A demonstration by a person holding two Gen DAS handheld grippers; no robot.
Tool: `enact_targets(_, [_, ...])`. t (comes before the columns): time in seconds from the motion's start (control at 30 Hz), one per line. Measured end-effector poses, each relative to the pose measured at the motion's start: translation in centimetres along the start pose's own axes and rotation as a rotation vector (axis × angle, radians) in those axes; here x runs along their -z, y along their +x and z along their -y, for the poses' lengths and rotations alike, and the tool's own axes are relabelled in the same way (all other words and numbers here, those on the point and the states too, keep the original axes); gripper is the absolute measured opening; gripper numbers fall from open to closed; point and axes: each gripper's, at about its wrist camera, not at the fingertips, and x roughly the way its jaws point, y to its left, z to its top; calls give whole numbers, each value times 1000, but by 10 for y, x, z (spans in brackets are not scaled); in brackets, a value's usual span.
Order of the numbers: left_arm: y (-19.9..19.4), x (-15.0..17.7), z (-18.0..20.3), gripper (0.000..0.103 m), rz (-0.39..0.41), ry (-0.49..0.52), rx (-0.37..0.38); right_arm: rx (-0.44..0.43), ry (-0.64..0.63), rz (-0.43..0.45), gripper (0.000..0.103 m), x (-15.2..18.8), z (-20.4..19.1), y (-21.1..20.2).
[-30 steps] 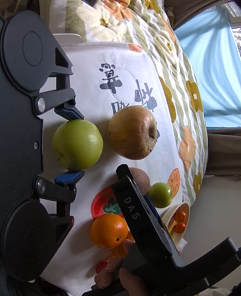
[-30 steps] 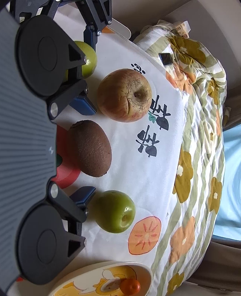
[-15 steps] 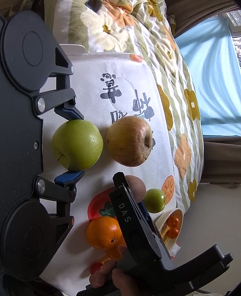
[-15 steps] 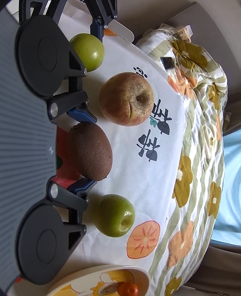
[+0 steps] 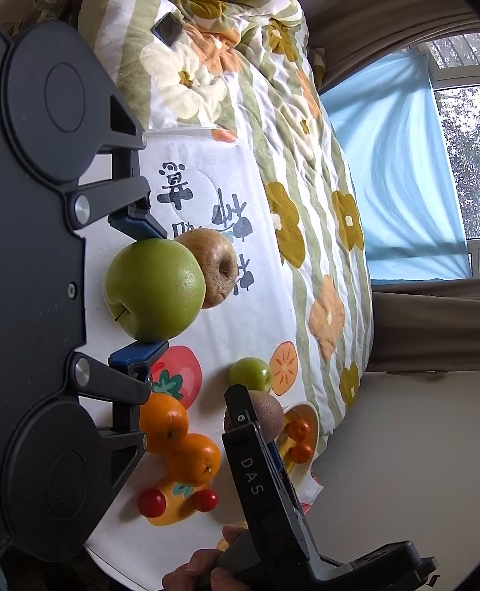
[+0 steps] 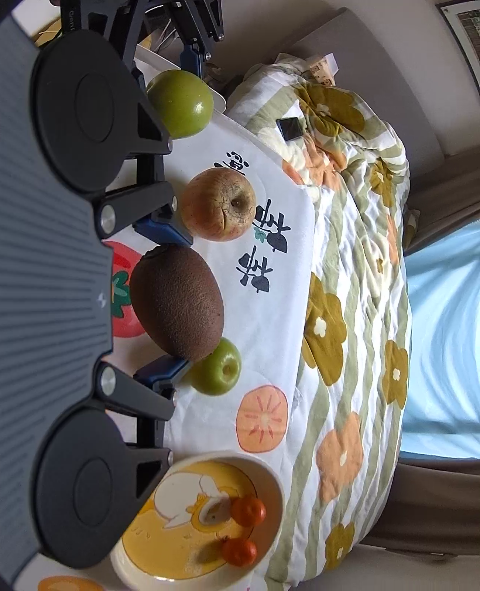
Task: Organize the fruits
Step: 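Carry the green apple into the bowl with the left tool while the right tool carries the kiwi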
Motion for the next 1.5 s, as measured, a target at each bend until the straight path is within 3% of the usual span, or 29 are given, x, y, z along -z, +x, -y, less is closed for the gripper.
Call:
enact_targets(0.4, [-21,-41,64,61,51,-11,27,64,63,40,78,10,68,-73])
enact_targets(0.8, [6,-92,145,61,66,-17,45,111,56,60,78,10,169,-117])
enact_targets(1.17, [77,-132,196,61,32,-52,18,78,29,53,78,-1,246,-100])
enact_targets(1.5, [154,-149,210,61,-49,-41,-30,33,-8,8,78,-6,282,-58])
